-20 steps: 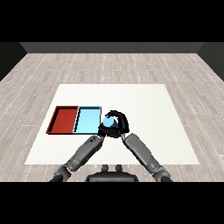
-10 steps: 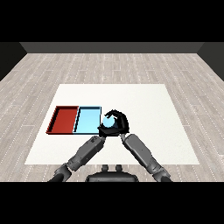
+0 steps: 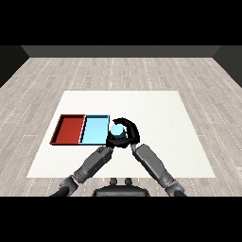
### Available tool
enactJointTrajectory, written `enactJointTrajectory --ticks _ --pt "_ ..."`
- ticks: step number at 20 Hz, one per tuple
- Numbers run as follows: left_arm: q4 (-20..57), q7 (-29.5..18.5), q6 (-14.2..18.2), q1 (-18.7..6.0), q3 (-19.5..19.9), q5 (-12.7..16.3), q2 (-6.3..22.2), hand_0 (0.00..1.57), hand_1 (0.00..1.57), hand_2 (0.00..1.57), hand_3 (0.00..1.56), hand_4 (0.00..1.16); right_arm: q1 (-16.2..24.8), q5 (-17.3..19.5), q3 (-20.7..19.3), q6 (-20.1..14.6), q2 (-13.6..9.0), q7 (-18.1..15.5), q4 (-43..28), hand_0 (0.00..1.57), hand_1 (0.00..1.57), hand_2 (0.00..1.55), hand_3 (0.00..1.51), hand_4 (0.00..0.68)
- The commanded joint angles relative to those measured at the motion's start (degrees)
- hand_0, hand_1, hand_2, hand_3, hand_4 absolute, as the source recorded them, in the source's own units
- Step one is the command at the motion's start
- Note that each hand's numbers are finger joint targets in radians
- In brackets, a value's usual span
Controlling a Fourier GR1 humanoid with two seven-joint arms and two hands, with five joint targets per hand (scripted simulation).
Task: Pick the blue can and put it in the blue box
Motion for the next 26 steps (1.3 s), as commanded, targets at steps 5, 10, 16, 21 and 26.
enactJointTrajectory --ticks 5,10,16,21,26 --pt "0.0 1.1 0.0 -3.7 2.3 -0.9 0.0 1.57 1.57 1.57 1.54 1.12 4.2 6.3 1.2 2.1 -0.1 4.9 -6.2 0.00 0.00 0.00 0.00 0.000" --pt "1.9 -3.9 2.0 0.3 -1.1 -0.1 0.0 1.57 1.57 1.57 1.52 1.14 4.5 4.8 -4.7 5.3 -0.9 3.4 -4.7 0.00 0.00 0.00 0.00 0.000" --pt "0.7 -1.0 1.0 1.0 3.6 -4.7 0.0 1.57 1.57 1.57 1.54 1.15 11.1 2.1 -7.8 8.5 -3.0 -1.6 -10.4 0.00 0.00 0.00 0.00 0.000" --pt "-0.1 0.9 4.1 -1.4 6.1 -5.8 4.1 1.57 1.57 1.57 1.53 1.15 16.7 -7.8 -17.9 12.8 -5.5 -5.8 -15.8 0.00 0.00 0.00 0.00 0.000" --pt "-0.7 6.3 4.6 -3.1 8.7 -8.4 11.6 1.57 1.57 1.57 1.52 1.14 16.3 -9.8 -22.3 13.1 -5.9 -4.4 -15.1 0.00 0.00 0.00 0.00 0.000"
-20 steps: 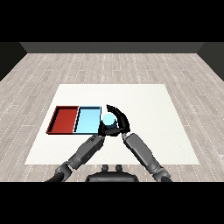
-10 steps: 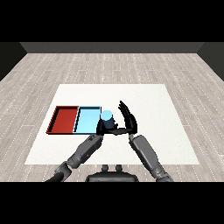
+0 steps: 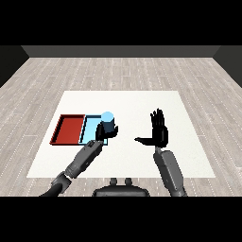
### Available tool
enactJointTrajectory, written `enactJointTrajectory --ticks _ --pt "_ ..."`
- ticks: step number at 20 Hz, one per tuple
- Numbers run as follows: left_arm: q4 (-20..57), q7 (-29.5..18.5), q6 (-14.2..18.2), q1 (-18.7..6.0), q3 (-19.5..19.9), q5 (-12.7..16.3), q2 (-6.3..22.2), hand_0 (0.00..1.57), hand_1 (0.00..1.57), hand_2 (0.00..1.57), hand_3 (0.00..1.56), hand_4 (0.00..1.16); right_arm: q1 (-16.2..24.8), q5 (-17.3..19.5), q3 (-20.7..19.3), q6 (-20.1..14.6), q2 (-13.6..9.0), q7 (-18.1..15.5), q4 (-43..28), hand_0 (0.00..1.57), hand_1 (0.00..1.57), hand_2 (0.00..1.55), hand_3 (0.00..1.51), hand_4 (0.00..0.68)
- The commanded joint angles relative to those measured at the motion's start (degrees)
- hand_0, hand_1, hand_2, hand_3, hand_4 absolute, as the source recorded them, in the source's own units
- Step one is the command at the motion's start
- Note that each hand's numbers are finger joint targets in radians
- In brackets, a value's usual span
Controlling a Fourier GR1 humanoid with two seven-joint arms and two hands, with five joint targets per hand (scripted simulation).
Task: Pick the blue can and put it in the blue box
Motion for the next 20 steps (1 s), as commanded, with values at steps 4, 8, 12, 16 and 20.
enactJointTrajectory --ticks 4,8,12,16,20 --pt "-0.6 8.7 2.4 -1.4 3.4 -3.2 10.0 1.57 1.57 1.57 1.52 1.15 2.3 -3.8 -5.3 3.3 -0.3 -2.8 2.6 0.00 0.00 0.00 0.00 0.000" --pt "10.6 11.0 4.3 -5.4 2.4 -7.5 9.7 1.57 1.57 1.57 1.50 1.11 5.7 -4.8 -5.5 5.1 -1.3 -2.2 1.0 0.00 0.00 0.00 0.00 0.000" --pt "19.0 21.6 4.4 -10.7 0.3 -10.3 12.1 1.57 1.57 1.56 1.48 1.01 4.8 -2.4 -3.4 1.8 0.8 -2.0 -1.5 0.00 0.00 0.00 0.00 0.000" --pt "31.0 25.6 4.0 -11.7 -0.6 -12.0 9.2 1.44 1.44 1.35 1.18 0.94 6.5 -5.3 -5.9 6.5 -0.5 -4.0 2.6 0.00 0.00 0.00 0.00 0.000" --pt "38.9 33.7 4.8 -12.3 -3.2 -14.4 4.2 0.95 0.95 0.85 0.44 0.88 3.5 -5.9 -7.6 4.6 0.0 -2.6 4.2 0.00 0.00 0.00 0.00 0.000"
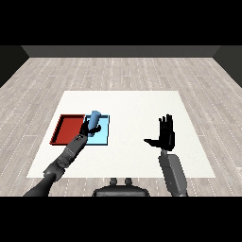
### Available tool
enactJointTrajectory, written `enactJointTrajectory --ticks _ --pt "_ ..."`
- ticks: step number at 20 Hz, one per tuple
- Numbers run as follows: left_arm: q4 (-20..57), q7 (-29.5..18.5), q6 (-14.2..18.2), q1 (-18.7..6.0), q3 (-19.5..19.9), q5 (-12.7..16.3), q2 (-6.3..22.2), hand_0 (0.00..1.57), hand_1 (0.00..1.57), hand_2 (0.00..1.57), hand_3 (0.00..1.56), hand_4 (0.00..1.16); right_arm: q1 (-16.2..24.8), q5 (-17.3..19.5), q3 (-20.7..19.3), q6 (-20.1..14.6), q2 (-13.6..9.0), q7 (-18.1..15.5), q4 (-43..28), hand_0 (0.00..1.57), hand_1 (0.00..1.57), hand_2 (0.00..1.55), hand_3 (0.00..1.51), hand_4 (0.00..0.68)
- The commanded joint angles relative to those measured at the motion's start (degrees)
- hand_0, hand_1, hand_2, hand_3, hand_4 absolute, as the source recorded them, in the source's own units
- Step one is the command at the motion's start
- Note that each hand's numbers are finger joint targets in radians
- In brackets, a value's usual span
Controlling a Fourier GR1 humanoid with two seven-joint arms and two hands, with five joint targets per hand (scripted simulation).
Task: Pick the blue can and put it in the blue box
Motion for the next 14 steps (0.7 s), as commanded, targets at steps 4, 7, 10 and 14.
enactJointTrajectory --ticks 4,7,10,14 --pt "15.4 4.3 1.4 -2.8 2.3 -0.4 -6.6 0.90 0.90 0.82 0.58 0.85 -2.8 0.8 -1.2 0.0 0.6 -1.4 5.4 0.00 0.00 0.00 0.00 0.000" --pt "15.5 3.2 0.6 -4.2 7.2 3.2 -6.4 1.46 1.46 1.31 0.00 0.70 -3.0 0.0 -2.9 1.2 -1.6 -0.1 5.4 0.00 0.00 0.00 0.00 0.000" --pt "18.3 2.8 -1.9 -4.7 8.1 2.7 -5.1 1.17 1.17 1.02 0.00 0.69 -0.5 -0.3 -2.2 2.8 -1.2 -0.6 4.4 0.00 0.00 0.00 0.00 0.000" --pt "20.7 5.3 -3.5 -6.7 6.6 -0.1 -5.7 0.00 0.00 0.00 0.00 0.00 -2.7 0.7 -2.4 1.2 0.5 -1.3 6.7 0.00 0.00 0.00 0.00 0.000"
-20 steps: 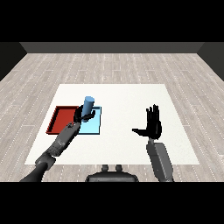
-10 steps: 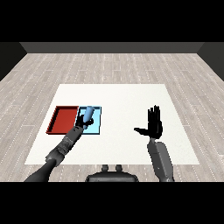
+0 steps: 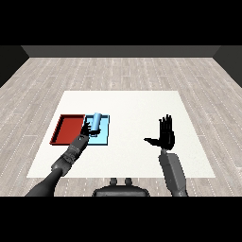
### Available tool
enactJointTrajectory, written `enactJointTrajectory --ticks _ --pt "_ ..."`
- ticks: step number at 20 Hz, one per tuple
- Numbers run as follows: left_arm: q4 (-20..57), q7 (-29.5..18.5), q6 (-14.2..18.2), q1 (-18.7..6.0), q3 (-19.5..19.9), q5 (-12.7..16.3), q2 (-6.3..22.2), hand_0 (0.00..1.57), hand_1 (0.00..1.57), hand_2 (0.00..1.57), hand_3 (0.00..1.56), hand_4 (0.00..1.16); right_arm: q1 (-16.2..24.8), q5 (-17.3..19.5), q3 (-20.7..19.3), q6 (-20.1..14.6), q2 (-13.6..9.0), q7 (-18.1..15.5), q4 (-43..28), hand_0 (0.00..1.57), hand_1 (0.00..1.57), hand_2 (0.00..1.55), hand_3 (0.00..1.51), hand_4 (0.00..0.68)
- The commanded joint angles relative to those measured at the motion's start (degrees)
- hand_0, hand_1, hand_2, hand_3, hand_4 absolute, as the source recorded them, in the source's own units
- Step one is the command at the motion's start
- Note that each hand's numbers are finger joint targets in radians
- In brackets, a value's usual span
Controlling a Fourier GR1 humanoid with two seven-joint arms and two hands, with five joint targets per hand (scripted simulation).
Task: Pick the blue can and put it in the blue box
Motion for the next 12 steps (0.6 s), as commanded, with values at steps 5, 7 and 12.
enactJointTrajectory --ticks 5,7,12 --pt "2.7 1.6 2.1 -1.9 0.2 -2.5 -1.1 0.00 0.00 0.00 0.00 0.00 -1.8 1.7 1.0 0.3 3.5 -4.1 4.4 0.00 0.00 0.00 0.00 0.000" --pt "0.7 -3.6 1.5 -0.8 3.0 -0.1 1.9 0.00 0.00 0.00 0.00 0.00 2.7 0.3 0.6 1.1 1.3 -1.5 -2.1 0.00 0.00 0.00 0.00 0.000" --pt "-6.6 -19.7 3.5 1.4 6.8 2.7 0.3 0.00 0.00 0.00 0.00 0.00 -0.7 2.3 2.2 0.4 0.0 1.9 -1.6 0.00 0.00 0.00 0.00 0.000"
